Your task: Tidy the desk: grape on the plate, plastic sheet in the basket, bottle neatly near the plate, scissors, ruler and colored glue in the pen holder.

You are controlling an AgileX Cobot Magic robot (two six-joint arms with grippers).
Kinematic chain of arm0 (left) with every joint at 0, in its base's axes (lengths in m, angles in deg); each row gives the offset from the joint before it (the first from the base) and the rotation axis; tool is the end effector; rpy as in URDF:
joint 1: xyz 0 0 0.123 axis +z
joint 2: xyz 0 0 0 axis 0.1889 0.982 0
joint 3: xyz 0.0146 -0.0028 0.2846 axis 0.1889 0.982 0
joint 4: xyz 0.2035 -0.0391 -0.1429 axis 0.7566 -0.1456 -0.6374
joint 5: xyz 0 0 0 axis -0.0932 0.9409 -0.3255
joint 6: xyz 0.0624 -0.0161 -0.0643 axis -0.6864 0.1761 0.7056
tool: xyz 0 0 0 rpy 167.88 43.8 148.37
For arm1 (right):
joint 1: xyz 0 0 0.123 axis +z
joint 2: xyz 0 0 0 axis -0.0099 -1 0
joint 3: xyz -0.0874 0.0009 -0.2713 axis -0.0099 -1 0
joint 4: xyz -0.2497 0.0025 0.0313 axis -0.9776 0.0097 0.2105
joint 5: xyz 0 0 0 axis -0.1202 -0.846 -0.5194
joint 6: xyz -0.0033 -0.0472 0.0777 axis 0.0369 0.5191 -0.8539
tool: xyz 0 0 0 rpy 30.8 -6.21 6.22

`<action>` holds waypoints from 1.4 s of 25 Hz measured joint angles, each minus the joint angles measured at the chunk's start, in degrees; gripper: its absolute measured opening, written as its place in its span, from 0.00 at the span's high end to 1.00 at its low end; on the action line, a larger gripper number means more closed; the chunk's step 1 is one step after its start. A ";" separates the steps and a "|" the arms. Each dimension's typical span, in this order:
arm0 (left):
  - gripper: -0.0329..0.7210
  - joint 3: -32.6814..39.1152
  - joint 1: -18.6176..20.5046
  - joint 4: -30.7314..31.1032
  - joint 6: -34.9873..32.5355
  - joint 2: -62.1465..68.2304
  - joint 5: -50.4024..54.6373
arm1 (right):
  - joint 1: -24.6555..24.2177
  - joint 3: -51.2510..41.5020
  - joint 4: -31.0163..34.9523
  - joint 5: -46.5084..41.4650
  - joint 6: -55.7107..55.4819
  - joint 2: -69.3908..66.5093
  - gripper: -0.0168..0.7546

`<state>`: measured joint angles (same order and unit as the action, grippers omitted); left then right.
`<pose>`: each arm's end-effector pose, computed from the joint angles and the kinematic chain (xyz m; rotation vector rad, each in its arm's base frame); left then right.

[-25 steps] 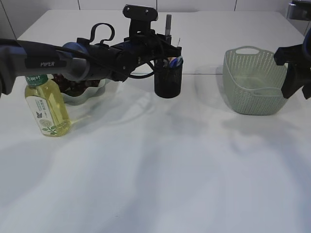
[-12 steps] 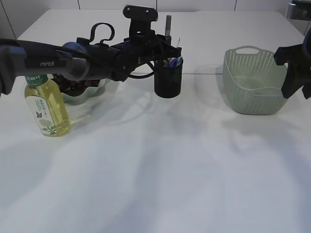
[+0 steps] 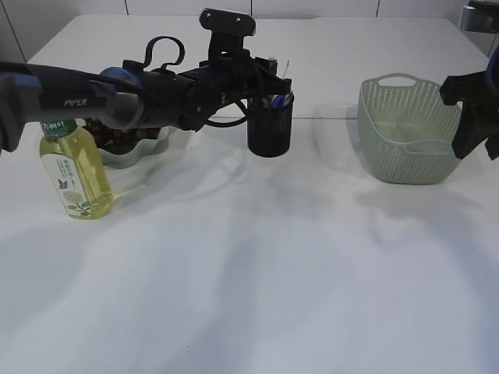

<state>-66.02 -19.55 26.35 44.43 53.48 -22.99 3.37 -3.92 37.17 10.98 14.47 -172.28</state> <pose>0.4829 -0.2845 0.1701 0.4172 1.7149 -0.4377 0.3239 0.0234 0.3013 -0.0113 2.8833 0.1362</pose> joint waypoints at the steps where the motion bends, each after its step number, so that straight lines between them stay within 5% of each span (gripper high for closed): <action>1: 0.73 0.00 0.00 0.10 0.00 0.00 0.09 | 0.00 0.00 0.00 0.00 0.00 0.00 0.53; 17: 0.63 0.00 0.94 -1.36 0.00 -4.29 11.88 | 0.00 0.00 0.00 -0.75 0.00 0.00 0.53; 23: 0.63 0.00 0.94 -1.36 0.00 -11.81 26.56 | 0.00 0.99 0.00 -3.11 0.00 0.00 0.52; 28: 0.62 0.00 0.94 -1.36 0.00 -20.25 42.15 | 0.00 2.78 0.77 -3.19 0.00 0.00 0.43; 35: 0.43 0.00 0.94 -1.36 0.69 -31.03 60.55 | 0.00 3.09 1.82 -3.33 0.00 0.00 0.36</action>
<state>-66.02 -18.61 24.99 45.11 22.45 37.55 3.37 -0.83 38.99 7.65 14.47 -172.28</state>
